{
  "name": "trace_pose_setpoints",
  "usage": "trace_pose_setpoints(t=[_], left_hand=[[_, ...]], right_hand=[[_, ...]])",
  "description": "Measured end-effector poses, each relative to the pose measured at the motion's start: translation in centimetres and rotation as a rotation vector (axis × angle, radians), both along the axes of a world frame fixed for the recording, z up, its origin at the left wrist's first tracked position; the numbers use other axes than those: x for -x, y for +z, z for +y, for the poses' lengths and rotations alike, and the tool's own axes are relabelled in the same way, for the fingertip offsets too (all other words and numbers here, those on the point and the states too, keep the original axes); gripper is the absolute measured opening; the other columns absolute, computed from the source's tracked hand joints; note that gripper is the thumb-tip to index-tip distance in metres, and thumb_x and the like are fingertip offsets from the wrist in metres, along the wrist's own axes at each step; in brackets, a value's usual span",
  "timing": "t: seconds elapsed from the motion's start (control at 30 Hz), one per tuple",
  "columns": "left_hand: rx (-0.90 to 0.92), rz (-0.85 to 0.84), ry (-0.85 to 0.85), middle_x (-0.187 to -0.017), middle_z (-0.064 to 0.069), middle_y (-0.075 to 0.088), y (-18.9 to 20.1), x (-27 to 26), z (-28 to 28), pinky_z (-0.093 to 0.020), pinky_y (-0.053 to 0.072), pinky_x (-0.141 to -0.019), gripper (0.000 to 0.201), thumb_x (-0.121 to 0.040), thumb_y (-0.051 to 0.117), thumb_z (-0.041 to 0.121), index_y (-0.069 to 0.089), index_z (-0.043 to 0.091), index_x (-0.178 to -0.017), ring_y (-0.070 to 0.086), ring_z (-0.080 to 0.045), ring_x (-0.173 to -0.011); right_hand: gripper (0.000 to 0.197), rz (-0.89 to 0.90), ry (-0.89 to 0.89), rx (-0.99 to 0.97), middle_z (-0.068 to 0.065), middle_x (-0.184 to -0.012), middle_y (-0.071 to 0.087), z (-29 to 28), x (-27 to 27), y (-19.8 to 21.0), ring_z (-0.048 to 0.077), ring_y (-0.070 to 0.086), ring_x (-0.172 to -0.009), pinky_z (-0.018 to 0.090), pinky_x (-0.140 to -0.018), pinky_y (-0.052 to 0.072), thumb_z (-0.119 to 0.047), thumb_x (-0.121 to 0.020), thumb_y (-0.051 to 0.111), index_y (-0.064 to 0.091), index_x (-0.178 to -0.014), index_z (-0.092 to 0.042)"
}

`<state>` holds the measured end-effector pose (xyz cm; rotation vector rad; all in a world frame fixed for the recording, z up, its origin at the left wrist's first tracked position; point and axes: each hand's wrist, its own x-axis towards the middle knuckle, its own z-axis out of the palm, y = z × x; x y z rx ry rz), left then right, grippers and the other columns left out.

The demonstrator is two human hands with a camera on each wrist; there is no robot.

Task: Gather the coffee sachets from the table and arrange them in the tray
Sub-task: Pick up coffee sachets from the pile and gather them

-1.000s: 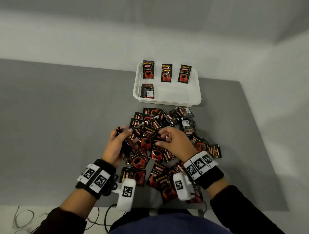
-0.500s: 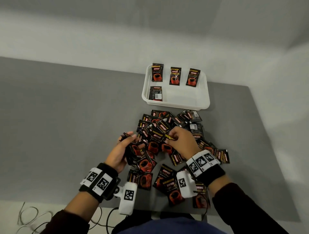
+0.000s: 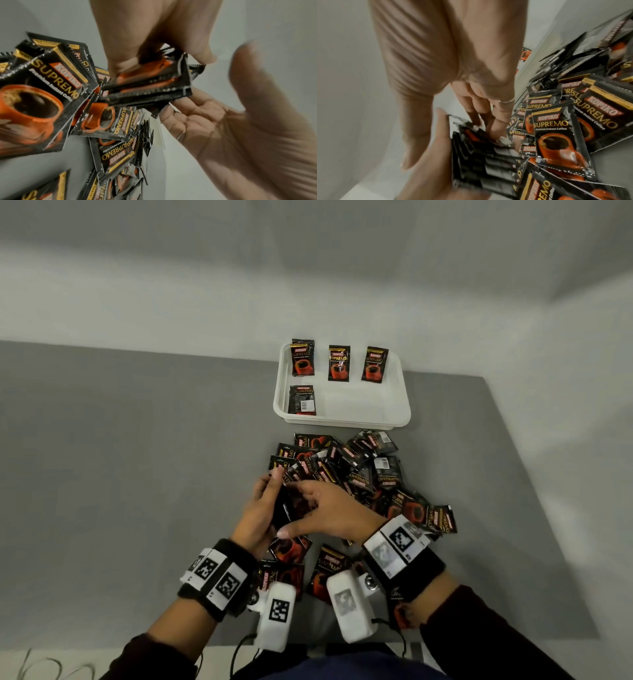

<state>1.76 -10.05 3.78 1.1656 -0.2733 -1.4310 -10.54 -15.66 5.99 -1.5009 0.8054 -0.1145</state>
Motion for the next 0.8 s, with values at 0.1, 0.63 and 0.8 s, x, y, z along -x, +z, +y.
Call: trace_pose_setpoints(t=[0.1, 0.63, 0.8], left_hand=[[0.015, -0.01, 0.048, -0.1, -0.01, 0.057, 0.0, -0.1, 0.1, -0.026, 0.058, -0.062, 0.051, -0.08, 0.047, 0.047, 0.041, 0.021, -0.123, 0.063, -0.02, -0.085], [0.196, -0.312, 0.034, -0.129, -0.013, 0.053, 1.2, 0.2, -3.6, -0.026, 0.051, -0.088, 0.068, -0.087, 0.037, -0.017, 0.018, 0.016, -0.144, 0.057, -0.018, -0.108], [0.281, -0.41, -0.068, -0.138, -0.01, 0.046, 3.0, 0.8, -11.3, -0.039, 0.042, -0.104, 0.056, -0.093, 0.035, -0.008, 0.037, 0.031, -0.133, 0.049, -0.023, -0.123]], right_hand=[[0.073, 0.102, 0.016, 0.26, 0.001, -0.124, 0.051, 1.2, -1.0, -0.6, 0.016, 0.052, -0.116, 0.035, -0.102, 0.043, -0.024, -0.063, 0.084, 0.051, -0.128, -0.02], [0.064, -0.009, -0.404, 0.351, -0.002, -0.113, 0.051, -2.6, -2.4, -0.1, 0.009, 0.055, -0.102, 0.007, -0.079, 0.043, 0.007, -0.082, 0.052, 0.022, -0.135, -0.013], [0.043, -0.148, -0.588, 0.17, 0.001, -0.106, 0.052, -9.7, -2.7, 2.2, 0.011, 0.055, -0.097, 0.018, -0.076, 0.048, 0.006, -0.084, 0.047, 0.033, -0.123, -0.007]])
